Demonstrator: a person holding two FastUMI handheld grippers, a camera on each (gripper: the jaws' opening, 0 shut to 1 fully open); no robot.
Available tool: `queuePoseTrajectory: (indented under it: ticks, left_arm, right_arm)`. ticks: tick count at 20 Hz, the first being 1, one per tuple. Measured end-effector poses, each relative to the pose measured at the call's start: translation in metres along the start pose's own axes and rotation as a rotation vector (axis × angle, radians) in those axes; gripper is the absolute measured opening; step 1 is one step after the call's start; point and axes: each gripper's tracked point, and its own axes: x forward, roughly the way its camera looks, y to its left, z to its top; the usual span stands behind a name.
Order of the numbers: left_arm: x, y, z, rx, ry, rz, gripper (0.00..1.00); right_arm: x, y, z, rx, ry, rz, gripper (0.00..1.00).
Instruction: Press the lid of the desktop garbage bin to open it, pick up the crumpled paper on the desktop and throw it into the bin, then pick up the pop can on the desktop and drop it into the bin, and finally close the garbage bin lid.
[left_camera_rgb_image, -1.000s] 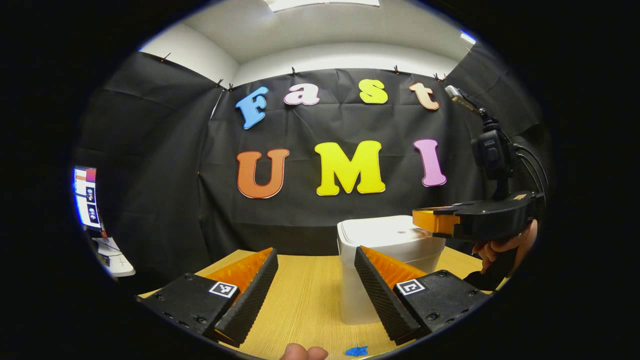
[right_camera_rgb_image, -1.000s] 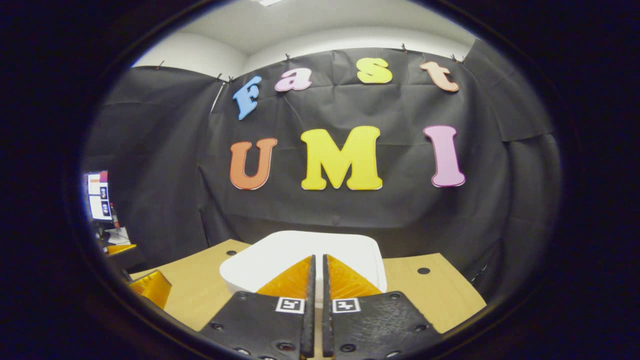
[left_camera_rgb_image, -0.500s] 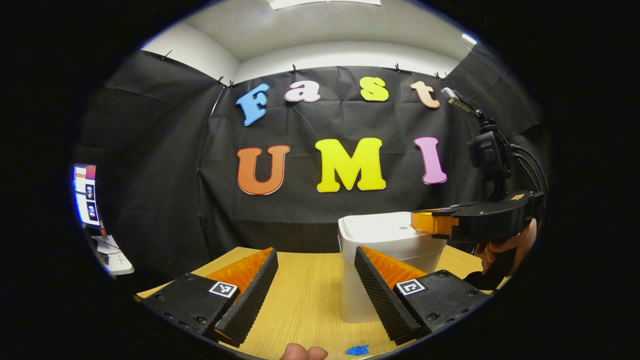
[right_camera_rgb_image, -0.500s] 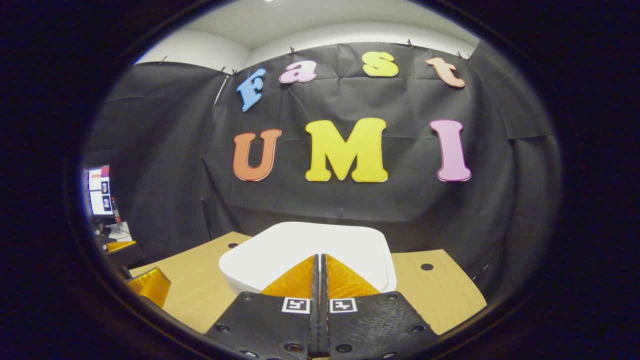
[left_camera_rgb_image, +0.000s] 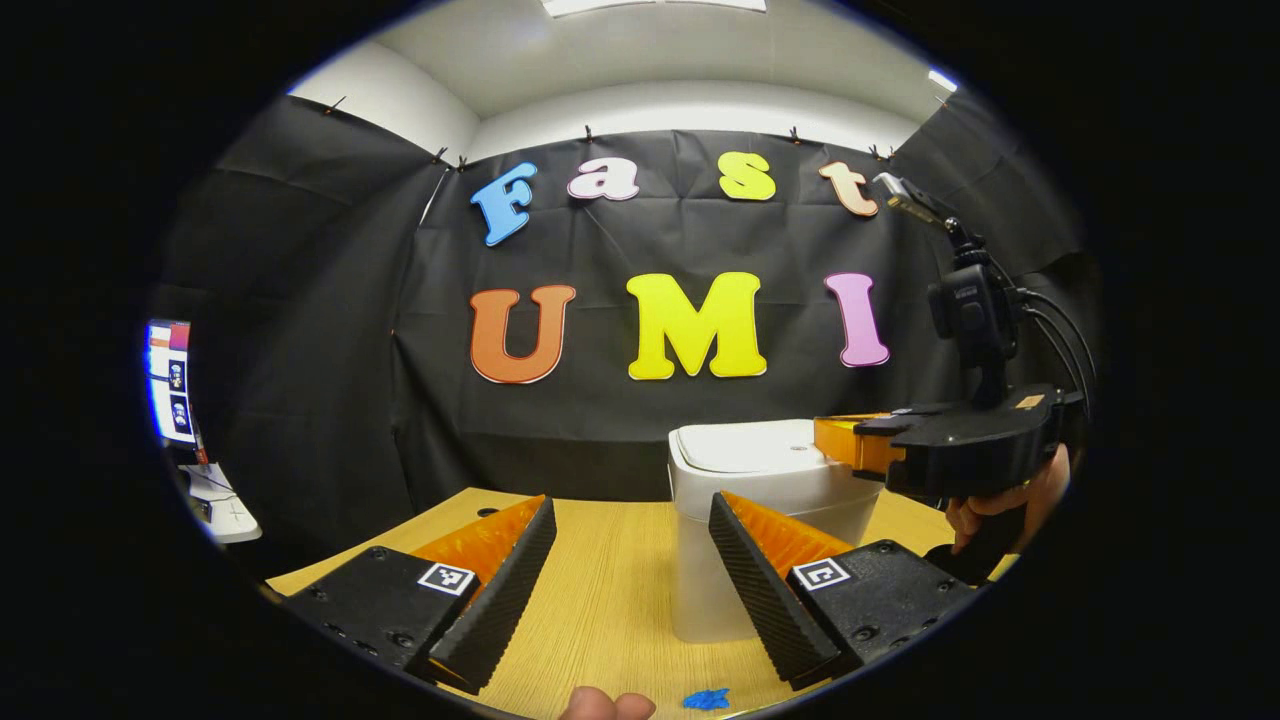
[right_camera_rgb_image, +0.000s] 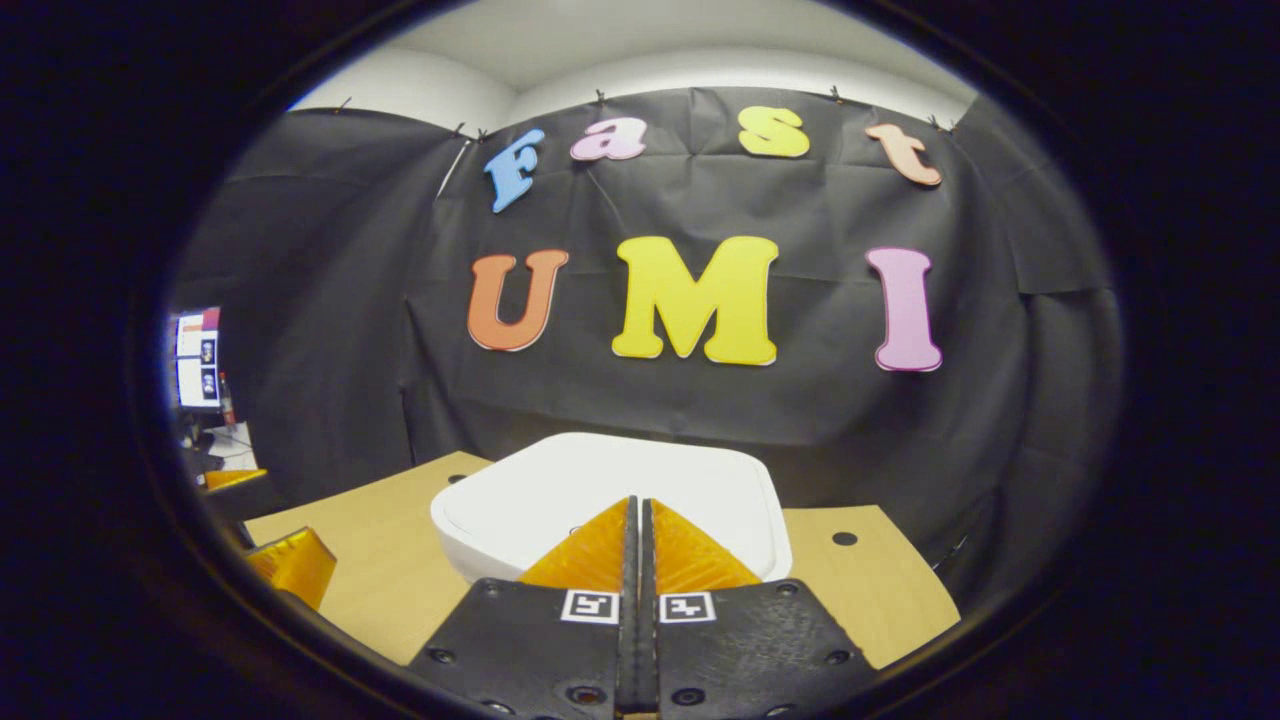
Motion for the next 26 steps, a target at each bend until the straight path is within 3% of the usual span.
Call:
queuePoseTrajectory:
  ticks: [1,3,5,7,10,13,26]
  left_arm:
    - [-0.001,0.000,-0.002,0.002,0.002,0.000,0.99]
    - [-0.004,-0.001,-0.002,0.001,0.002,-0.004,0.99]
    - [-0.004,-0.003,-0.002,-0.004,0.002,-0.006,0.99]
    - [-0.004,-0.006,-0.001,-0.003,0.000,-0.008,0.99]
    - [-0.007,-0.011,-0.001,0.005,-0.003,-0.010,0.99]
    - [-0.008,-0.013,-0.004,0.008,0.001,-0.011,0.99]
    - [-0.025,-0.023,-0.027,0.000,0.054,-0.031,0.99]
  right_arm:
    - [-0.005,-0.010,0.004,-0.005,-0.011,-0.043,0.05]
    - [-0.010,-0.007,0.013,0.024,-0.040,-0.028,0.49]
    - [-0.023,-0.008,0.028,0.057,-0.095,-0.015,0.70]
    - [-0.032,-0.013,0.040,0.055,-0.145,-0.021,0.83]
    - [-0.039,-0.020,0.045,0.058,-0.170,-0.025,0.92]
    - [-0.046,-0.028,0.044,0.084,-0.179,-0.026,0.94]
    - [-0.101,-0.058,0.008,0.064,-0.228,-0.077,0.94]
